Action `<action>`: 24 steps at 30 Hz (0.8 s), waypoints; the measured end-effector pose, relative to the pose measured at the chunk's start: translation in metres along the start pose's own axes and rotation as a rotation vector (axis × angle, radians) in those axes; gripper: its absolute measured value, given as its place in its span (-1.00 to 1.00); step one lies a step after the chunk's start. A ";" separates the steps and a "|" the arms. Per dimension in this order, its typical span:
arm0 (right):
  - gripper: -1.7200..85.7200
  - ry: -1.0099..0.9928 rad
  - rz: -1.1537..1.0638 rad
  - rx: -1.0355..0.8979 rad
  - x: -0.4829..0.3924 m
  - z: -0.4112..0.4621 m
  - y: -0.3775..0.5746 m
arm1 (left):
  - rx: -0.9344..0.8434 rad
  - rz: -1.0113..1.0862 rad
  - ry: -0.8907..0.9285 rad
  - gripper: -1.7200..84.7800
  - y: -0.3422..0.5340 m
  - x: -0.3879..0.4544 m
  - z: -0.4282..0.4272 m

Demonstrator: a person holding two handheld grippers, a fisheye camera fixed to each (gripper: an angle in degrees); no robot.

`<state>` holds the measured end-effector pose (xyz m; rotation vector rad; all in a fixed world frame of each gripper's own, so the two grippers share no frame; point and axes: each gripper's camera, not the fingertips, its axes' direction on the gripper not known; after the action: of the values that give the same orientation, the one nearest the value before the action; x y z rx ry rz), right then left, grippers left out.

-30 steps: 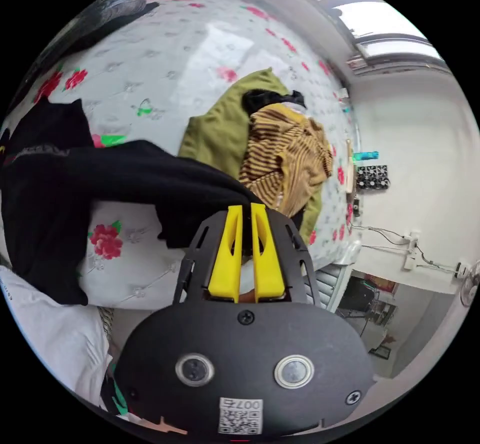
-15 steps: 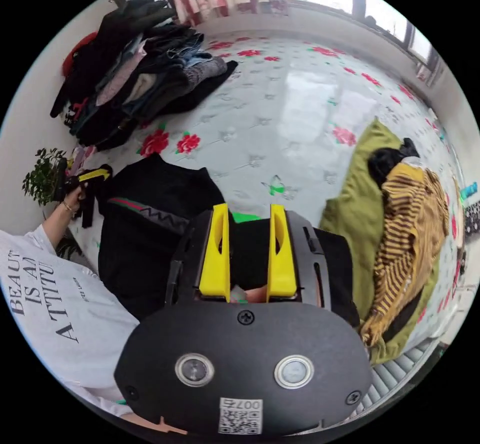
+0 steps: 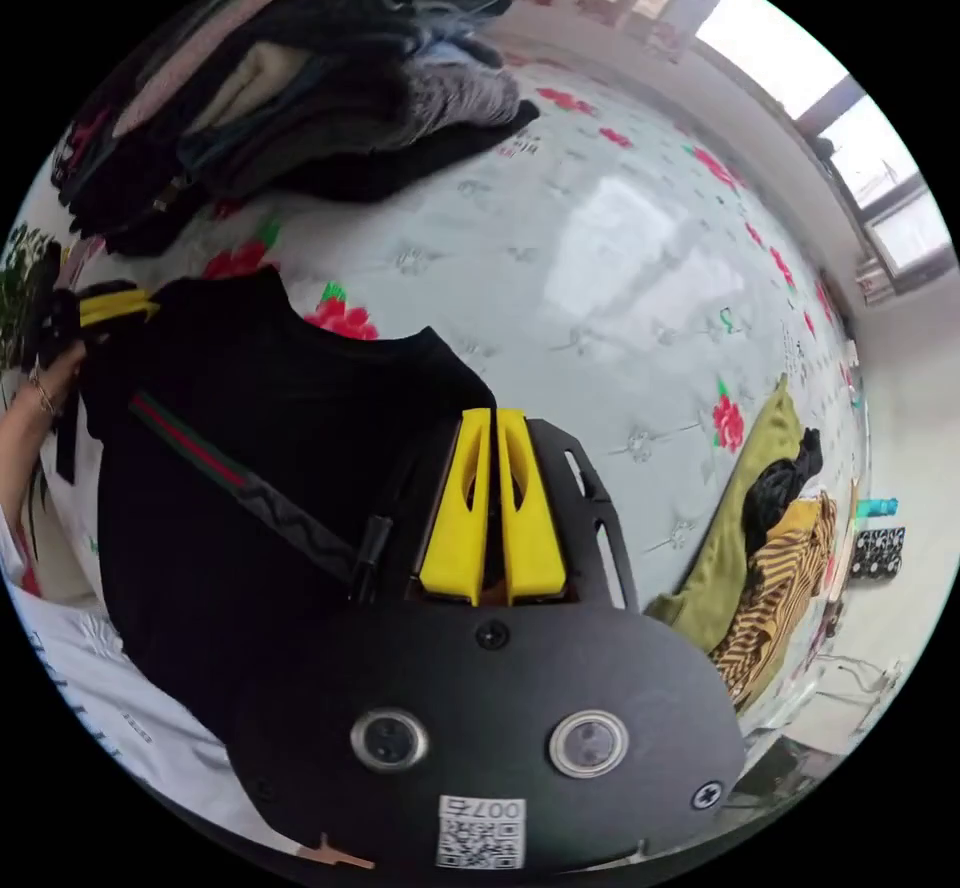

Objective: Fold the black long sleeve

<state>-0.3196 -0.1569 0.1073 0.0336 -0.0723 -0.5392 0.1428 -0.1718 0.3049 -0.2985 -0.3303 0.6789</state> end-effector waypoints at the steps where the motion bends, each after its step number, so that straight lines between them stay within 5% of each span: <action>1: -0.91 0.023 0.069 0.047 0.008 -0.011 -0.004 | 0.070 -0.074 0.029 -0.95 -0.012 -0.013 -0.011; 3: -0.89 0.081 0.136 0.087 0.018 -0.024 0.004 | 0.162 -0.158 0.068 -0.93 -0.022 -0.026 -0.029; 9: -0.82 -0.183 0.019 0.126 0.024 -0.055 0.136 | 0.289 -0.333 0.126 -0.87 0.055 -0.020 -0.070; 16: -0.76 -0.407 0.099 -0.155 0.044 -0.055 0.362 | -0.017 -0.406 0.205 -0.82 0.253 0.043 -0.077; 24: -0.76 -0.566 0.055 -0.169 0.049 -0.031 0.438 | -0.093 -0.569 0.300 -0.73 0.342 0.082 -0.097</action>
<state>-0.0509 0.1936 0.1012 -0.2872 -0.5776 -0.4854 0.0485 0.1192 0.1061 -0.3694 -0.1464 0.0556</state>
